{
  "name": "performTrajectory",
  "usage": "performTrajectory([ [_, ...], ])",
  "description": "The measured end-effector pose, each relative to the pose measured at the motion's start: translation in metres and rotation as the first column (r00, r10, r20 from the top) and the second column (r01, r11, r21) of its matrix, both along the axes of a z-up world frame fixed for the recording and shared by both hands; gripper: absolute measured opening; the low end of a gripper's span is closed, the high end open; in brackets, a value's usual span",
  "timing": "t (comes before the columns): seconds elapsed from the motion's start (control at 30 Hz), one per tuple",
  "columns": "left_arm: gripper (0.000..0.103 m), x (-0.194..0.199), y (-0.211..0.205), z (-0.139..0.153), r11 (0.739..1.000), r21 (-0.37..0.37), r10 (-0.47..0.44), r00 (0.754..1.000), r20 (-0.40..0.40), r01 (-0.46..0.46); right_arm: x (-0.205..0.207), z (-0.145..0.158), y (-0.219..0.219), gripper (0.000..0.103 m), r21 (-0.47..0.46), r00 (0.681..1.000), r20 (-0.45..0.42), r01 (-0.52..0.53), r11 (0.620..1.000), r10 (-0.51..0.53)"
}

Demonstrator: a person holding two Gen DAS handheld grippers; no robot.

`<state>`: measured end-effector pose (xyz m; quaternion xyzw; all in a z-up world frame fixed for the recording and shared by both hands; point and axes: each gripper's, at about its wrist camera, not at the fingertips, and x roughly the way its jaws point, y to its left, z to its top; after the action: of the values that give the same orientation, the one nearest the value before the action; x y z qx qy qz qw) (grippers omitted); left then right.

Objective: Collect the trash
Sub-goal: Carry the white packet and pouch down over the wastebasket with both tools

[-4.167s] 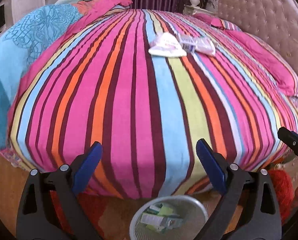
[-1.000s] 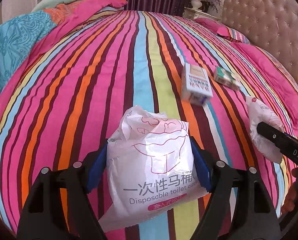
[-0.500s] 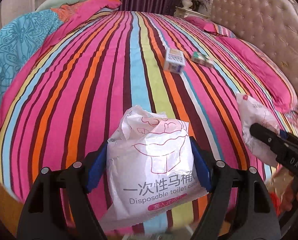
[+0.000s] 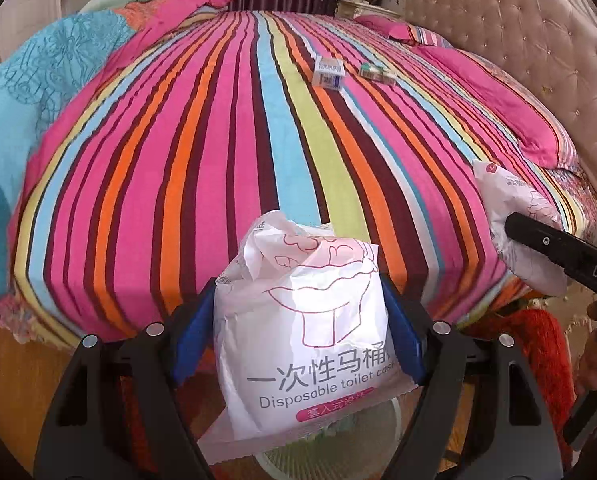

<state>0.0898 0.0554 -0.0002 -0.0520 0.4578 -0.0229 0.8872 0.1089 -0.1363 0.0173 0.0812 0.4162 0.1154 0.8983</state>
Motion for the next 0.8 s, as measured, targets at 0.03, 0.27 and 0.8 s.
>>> performTrajectory([
  [0.03, 0.075, -0.005, 0.000, -0.002, 1.000, -0.004, -0.001, 1.000, -0.005, 0.001, -0.005, -0.001, 0.001, 0.057, 0.003, 1.000, -0.004, -0.001, 1.000, 0.001],
  [0.27, 0.075, -0.036, -0.010, -0.019, 0.999, -0.021, -0.034, 0.998, -0.061, 0.033, -0.031, -0.017, 0.008, 0.057, 0.026, 0.997, -0.075, -0.020, 0.999, 0.022],
  [0.8, 0.075, -0.050, -0.015, -0.103, 0.995, -0.102, -0.050, 0.934, -0.354, 0.014, -0.047, -0.115, 0.016, 0.057, 0.186, 0.872, -0.479, -0.016, 0.982, 0.105],
])
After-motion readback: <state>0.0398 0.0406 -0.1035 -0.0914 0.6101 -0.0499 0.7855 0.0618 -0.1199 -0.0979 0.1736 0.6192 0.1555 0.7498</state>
